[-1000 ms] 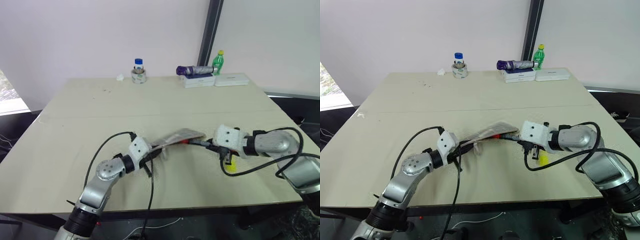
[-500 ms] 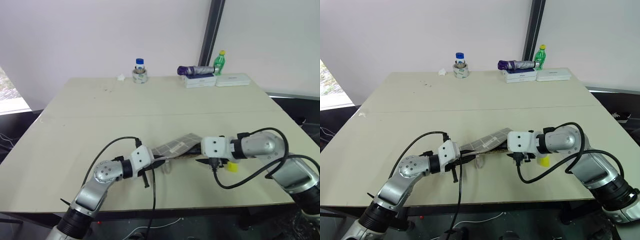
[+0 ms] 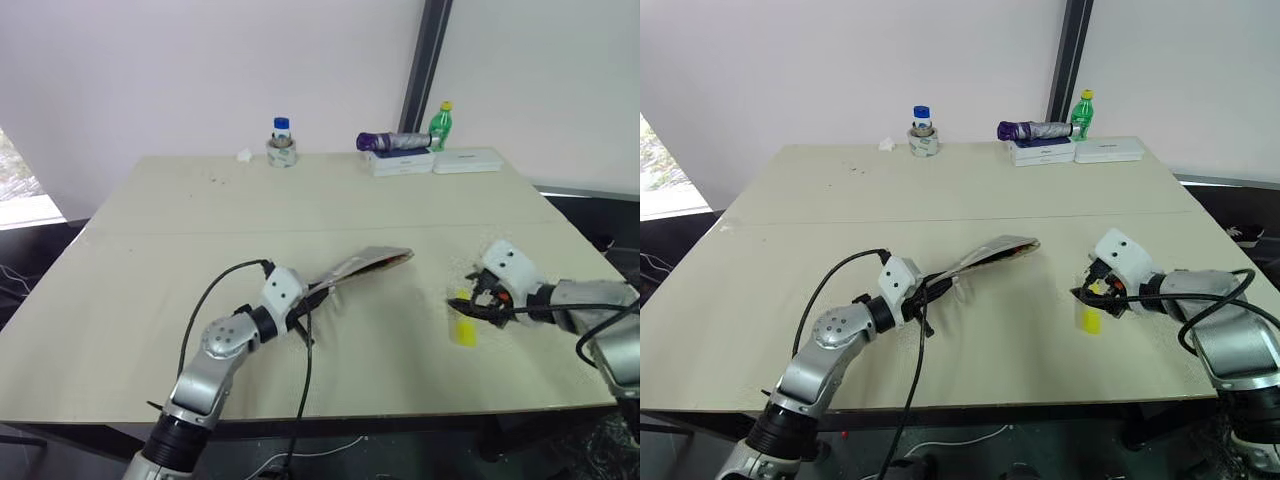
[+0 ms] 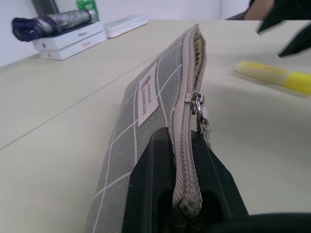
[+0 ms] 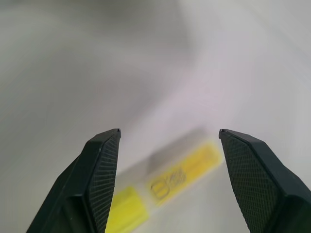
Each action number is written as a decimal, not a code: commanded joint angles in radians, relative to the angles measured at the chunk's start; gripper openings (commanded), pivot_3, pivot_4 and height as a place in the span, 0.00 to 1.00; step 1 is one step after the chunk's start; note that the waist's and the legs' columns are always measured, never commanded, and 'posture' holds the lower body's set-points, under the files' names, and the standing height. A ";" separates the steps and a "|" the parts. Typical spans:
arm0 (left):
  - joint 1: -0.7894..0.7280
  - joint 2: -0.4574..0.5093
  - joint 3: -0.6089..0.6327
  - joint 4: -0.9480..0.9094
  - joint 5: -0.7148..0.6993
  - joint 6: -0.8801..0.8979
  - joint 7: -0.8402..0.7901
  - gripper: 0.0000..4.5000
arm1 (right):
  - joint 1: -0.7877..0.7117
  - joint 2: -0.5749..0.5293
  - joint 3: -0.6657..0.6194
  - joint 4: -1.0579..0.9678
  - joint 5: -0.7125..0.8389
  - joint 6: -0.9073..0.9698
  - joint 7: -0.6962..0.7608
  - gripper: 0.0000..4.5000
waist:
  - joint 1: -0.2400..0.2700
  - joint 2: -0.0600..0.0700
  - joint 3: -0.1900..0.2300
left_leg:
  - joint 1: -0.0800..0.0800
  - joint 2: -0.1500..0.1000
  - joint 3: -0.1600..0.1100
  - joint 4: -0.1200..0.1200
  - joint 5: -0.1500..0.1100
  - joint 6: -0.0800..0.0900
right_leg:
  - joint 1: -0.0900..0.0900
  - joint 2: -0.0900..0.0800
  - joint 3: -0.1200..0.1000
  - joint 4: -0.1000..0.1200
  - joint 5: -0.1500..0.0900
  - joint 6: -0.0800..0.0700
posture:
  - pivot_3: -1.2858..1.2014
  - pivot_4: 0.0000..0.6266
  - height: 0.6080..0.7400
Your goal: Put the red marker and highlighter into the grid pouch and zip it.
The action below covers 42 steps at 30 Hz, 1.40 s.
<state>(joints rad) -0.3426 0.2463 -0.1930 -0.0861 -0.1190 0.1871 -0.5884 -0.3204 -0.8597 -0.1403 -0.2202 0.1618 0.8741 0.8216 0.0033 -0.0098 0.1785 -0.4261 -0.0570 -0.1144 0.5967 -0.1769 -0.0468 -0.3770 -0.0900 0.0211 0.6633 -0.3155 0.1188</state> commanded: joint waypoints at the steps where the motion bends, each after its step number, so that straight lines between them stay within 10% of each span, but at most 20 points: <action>1: -0.022 -0.023 0.007 0.008 0.008 -0.021 0.032 0.00 | 0.007 0.044 -0.073 -0.012 0.023 0.139 -0.100 0.74 | 0.004 0.000 0.000 | 0.000 0.000 0.000 0.000 0.000 0.000 | 0.000 0.000 0.000 0.000 0.000 0.000 | 0.52 0.24 1.00; 11: -0.024 -0.033 0.002 0.016 -0.002 -0.032 0.019 0.00 | 0.039 0.137 -0.109 -0.018 0.051 0.350 -0.255 0.74 | 0.010 0.000 0.000 | 0.000 0.000 0.000 0.001 0.000 0.000 | 0.002 0.000 -0.001 0.000 0.000 0.000 | 0.52 0.24 1.00; 18: -0.027 -0.031 0.003 0.018 -0.002 -0.038 0.013 0.00 | 0.022 0.147 -0.111 -0.032 0.096 0.400 -0.282 0.18 | 0.009 0.000 0.000 | 0.000 -0.001 0.000 0.001 0.000 0.000 | 0.003 0.000 -0.002 -0.001 0.000 0.000 | 0.52 0.24 1.00; 28: -0.030 -0.008 -0.007 0.010 0.000 -0.054 -0.024 0.00 | -0.044 -0.142 0.046 -0.244 0.105 0.027 -0.037 0.18 | -0.002 0.001 0.001 | 0.000 0.000 0.001 0.000 0.000 0.000 | 0.001 0.001 -0.002 -0.001 0.000 0.001 | 0.52 0.24 1.00; 42: -0.030 -0.009 -0.023 0.002 0.010 -0.067 -0.034 0.00 | -0.109 -0.197 0.146 -0.233 0.082 -0.027 0.028 0.18 | 0.008 0.000 0.001 | -0.001 0.000 0.000 0.000 0.000 0.000 | 0.002 0.000 -0.002 -0.002 0.000 0.000 | 0.52 0.24 1.00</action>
<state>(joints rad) -0.3634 0.2367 -0.2057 -0.0497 -0.1143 0.1417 -0.6177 -0.4051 -1.0415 0.0256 -0.4461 0.2493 0.8646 0.8473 0.0117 -0.0094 0.1795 -0.4267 -0.0572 -0.1144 0.5967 -0.1770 -0.0469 -0.3753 -0.0897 0.0186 0.6610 -0.3158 0.1191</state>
